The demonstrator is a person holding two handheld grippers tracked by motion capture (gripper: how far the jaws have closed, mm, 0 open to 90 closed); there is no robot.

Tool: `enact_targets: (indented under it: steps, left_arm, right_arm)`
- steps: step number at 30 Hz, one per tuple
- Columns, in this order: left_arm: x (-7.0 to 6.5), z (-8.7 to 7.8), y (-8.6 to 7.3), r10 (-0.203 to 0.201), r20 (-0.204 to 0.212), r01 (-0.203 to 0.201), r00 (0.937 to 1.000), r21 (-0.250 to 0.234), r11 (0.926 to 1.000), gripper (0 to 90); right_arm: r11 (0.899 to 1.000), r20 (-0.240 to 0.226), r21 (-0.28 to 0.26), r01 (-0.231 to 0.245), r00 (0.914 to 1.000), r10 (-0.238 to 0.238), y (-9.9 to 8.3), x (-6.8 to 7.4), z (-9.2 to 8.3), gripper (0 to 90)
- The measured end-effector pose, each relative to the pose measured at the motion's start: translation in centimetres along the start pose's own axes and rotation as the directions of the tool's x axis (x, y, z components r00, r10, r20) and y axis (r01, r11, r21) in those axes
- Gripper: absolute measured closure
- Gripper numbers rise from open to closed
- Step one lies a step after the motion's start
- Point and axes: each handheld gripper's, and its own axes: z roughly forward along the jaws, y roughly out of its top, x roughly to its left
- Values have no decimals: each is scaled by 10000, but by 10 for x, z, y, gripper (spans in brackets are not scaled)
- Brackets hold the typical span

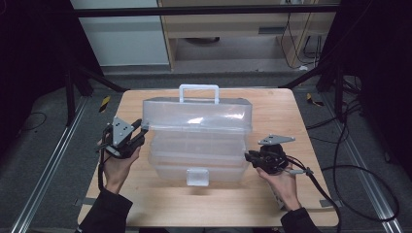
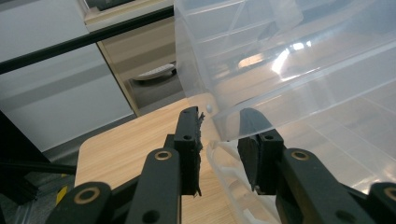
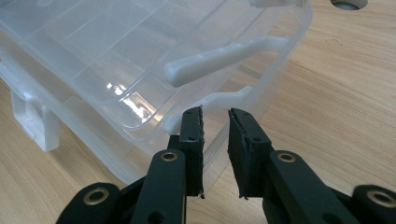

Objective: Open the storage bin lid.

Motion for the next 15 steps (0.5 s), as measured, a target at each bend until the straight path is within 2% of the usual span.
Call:
enact_targets:
  steps: [7, 15]
  left_arm:
    - [1, 3, 4, -57, 52, 57, 10000, -66, 10000, 730]
    - [1, 6, 11, 73, -250, -73, 9997, 15, 10000, 760]
  right_arm:
    - [10000, 1, -5, -1, 10000, 1, 0, 0, 0, 754]
    - [10000, 42, -12, -11, 10000, 11, 0, 0, 0, 757]
